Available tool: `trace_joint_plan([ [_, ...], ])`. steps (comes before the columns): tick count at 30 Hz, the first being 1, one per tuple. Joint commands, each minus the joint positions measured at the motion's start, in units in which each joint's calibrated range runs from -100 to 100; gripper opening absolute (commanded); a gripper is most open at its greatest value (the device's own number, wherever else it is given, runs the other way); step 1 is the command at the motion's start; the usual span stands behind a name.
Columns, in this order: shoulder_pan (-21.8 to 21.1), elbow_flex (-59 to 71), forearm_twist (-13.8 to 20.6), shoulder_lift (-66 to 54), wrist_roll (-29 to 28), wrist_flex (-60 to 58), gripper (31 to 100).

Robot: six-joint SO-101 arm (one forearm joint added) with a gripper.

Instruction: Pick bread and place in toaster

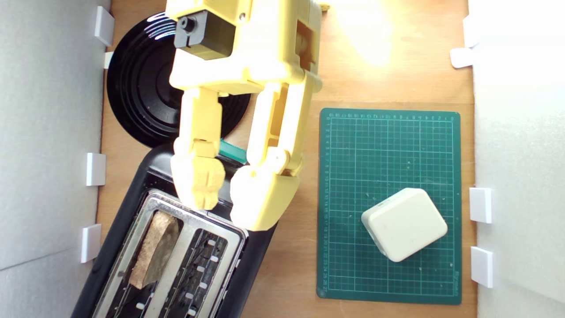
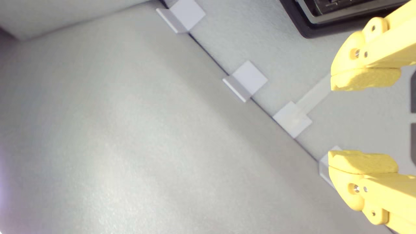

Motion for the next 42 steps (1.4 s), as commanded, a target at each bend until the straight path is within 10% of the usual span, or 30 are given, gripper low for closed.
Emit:
trace_joint_plan([
  [1,-3.9,4.5,0.6,-6.3,-9.1,-0.9,76.4],
  [9,-13.0,27.7,0.6,-21.3,-20.0,-0.9,76.3],
  [19,-20.9,63.4,0.6,-47.0,-19.7,-0.9,76.3],
  [42,-17.9,123.2,0.7,-83.8,-4.8,-0.4,72.5],
])
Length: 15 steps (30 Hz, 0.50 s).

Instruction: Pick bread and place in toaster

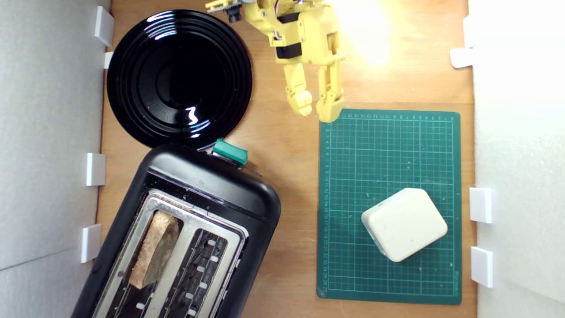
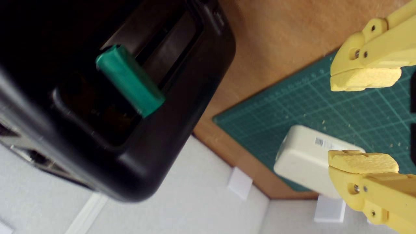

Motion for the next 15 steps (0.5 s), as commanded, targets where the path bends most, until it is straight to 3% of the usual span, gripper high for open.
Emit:
trace_joint_plan([
  [1,1.1,3.0,-0.3,-1.2,0.7,-0.4,70.5],
  [7,1.1,10.5,-0.3,-1.2,0.8,-0.4,59.7],
  [15,1.1,10.7,-1.1,-1.2,0.1,-0.4,45.6],
])
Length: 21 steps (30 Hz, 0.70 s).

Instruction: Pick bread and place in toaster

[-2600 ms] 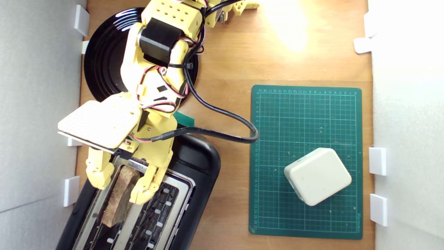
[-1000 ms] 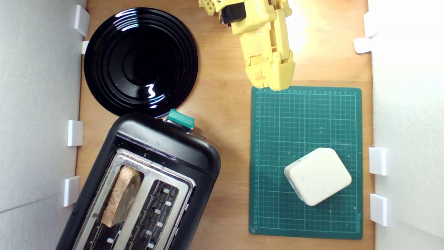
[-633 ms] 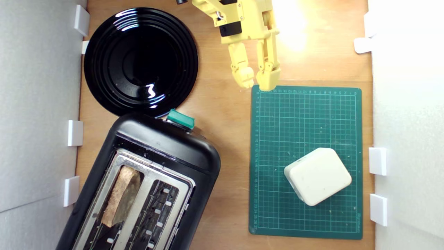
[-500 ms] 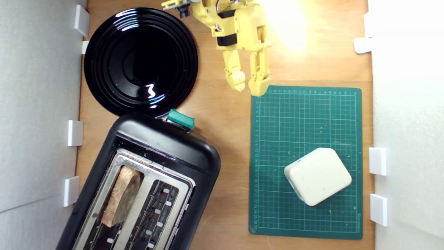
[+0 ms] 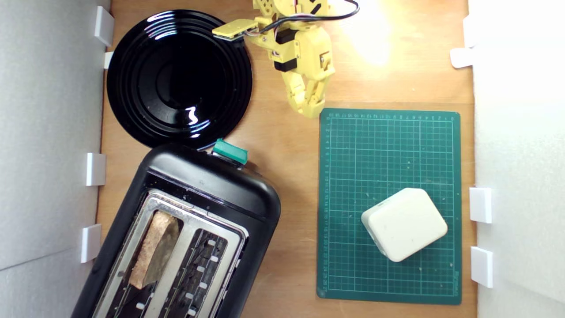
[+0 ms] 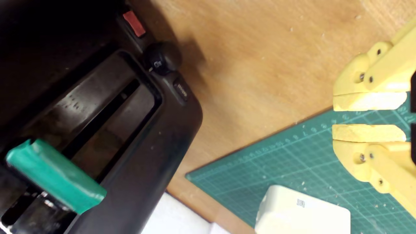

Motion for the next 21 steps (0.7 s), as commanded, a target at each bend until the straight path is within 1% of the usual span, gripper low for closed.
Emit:
trace_joint_plan([
  [1,-0.1,0.2,-0.2,-0.5,-1.0,-0.4,44.6],
  [5,-0.5,0.2,0.1,-0.5,-3.0,-0.4,42.1],
  [10,0.0,0.2,0.1,-0.5,-3.4,-0.4,40.5],
  [16,0.1,0.2,0.1,-0.5,-3.5,-0.4,36.9],
  [21,0.2,0.2,0.1,-0.5,-4.2,-0.4,35.9],
])
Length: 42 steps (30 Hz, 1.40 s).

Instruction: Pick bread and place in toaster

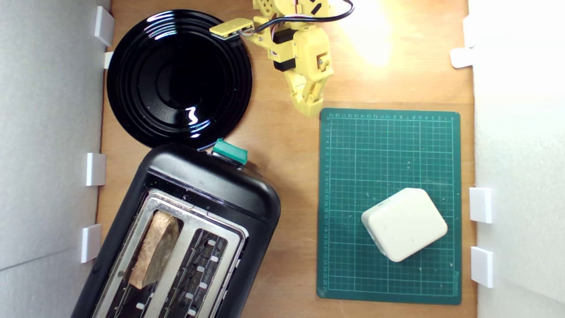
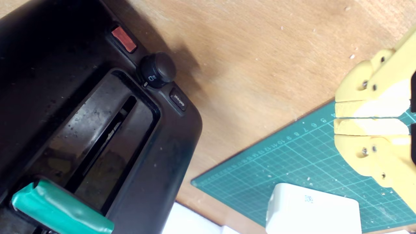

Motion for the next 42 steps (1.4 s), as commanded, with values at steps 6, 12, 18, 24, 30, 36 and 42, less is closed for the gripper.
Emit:
trace_joint_plan([
  [6,0.2,0.2,0.2,-0.7,-0.2,-0.4,35.9],
  [12,1.9,0.2,0.2,-0.7,-0.2,-0.4,32.8],
  [18,1.9,0.2,0.2,-0.7,-0.1,-0.4,32.7],
  [24,1.9,0.2,0.2,-0.7,-0.1,-0.4,32.7],
  [30,1.9,0.1,0.2,-0.5,-0.1,-0.4,32.4],
  [36,1.5,0.0,0.1,-0.3,-0.1,-0.4,32.3],
  [42,1.6,0.0,0.2,-0.3,-0.1,-0.4,32.3],
])
